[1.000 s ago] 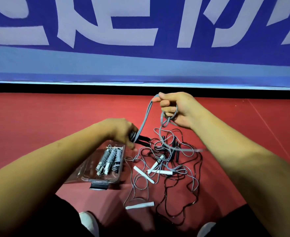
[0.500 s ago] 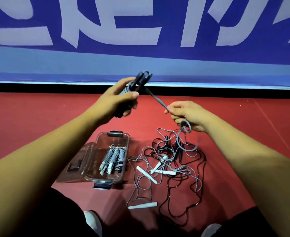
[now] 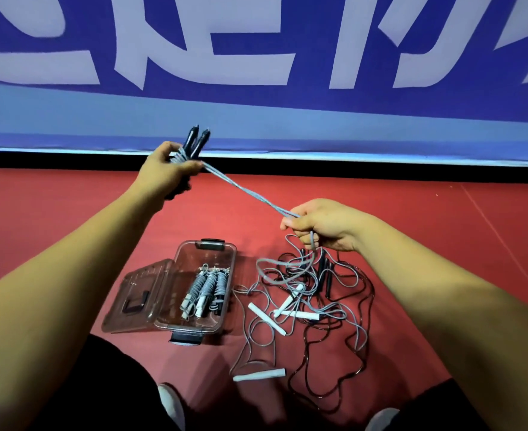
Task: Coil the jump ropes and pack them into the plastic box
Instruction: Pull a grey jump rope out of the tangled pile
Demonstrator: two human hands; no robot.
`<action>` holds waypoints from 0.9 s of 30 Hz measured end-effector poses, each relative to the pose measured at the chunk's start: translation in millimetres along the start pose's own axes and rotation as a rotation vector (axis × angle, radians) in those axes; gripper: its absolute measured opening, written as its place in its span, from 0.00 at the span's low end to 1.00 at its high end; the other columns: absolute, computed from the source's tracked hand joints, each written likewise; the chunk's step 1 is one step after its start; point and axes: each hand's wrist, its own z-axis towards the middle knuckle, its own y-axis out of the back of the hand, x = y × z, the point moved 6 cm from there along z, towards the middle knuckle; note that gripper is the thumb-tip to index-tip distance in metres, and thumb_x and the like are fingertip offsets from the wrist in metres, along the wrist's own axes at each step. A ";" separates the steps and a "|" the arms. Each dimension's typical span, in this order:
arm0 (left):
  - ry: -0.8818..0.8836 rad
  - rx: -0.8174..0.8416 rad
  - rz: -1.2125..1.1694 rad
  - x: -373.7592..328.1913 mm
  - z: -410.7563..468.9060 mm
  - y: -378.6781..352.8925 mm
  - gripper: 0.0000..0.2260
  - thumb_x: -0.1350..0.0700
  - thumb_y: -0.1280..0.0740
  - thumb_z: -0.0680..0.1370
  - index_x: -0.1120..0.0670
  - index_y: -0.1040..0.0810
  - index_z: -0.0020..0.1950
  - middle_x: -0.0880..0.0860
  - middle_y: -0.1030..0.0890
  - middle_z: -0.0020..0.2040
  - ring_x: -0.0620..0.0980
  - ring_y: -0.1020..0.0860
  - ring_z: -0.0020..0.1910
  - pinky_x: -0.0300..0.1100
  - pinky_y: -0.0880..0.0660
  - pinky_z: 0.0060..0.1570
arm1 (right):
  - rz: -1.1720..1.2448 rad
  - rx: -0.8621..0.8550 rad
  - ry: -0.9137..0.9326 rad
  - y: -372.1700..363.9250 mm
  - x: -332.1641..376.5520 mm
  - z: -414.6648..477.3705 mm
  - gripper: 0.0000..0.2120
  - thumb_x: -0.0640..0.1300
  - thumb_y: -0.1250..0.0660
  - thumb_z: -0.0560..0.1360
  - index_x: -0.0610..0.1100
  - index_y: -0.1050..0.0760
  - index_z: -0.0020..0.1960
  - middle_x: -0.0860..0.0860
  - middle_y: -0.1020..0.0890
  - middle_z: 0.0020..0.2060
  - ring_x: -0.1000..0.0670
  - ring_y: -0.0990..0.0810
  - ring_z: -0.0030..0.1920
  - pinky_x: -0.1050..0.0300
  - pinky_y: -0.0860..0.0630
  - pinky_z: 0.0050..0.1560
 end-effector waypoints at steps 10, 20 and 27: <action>-0.070 -0.050 0.798 34.1 16.7 18.1 0.18 0.48 0.26 0.70 0.44 0.28 0.56 0.53 0.17 0.50 0.56 0.17 0.40 0.52 0.21 0.49 | -0.015 0.071 0.035 -9.4 14.4 -14.5 0.10 0.44 0.43 0.83 0.37 0.28 0.52 0.52 0.41 0.24 0.56 0.44 0.21 0.66 0.44 0.22; -0.207 0.346 1.297 63.3 -16.7 -50.8 0.13 0.40 0.31 0.72 0.44 0.23 0.51 0.50 0.16 0.48 0.54 0.20 0.45 0.47 0.21 0.45 | 0.103 0.024 0.276 -29.4 51.6 -14.5 0.11 0.41 0.44 0.83 0.38 0.28 0.46 0.54 0.40 0.21 0.56 0.45 0.19 0.68 0.45 0.22; -0.459 0.901 1.073 47.4 -81.8 -124.7 0.18 0.35 0.31 0.74 0.47 0.28 0.36 0.45 0.29 0.26 0.45 0.30 0.29 0.40 0.35 0.33 | 0.408 -0.372 0.332 38.9 44.3 -1.9 0.13 0.41 0.45 0.84 0.37 0.29 0.44 0.53 0.41 0.20 0.57 0.46 0.18 0.69 0.47 0.23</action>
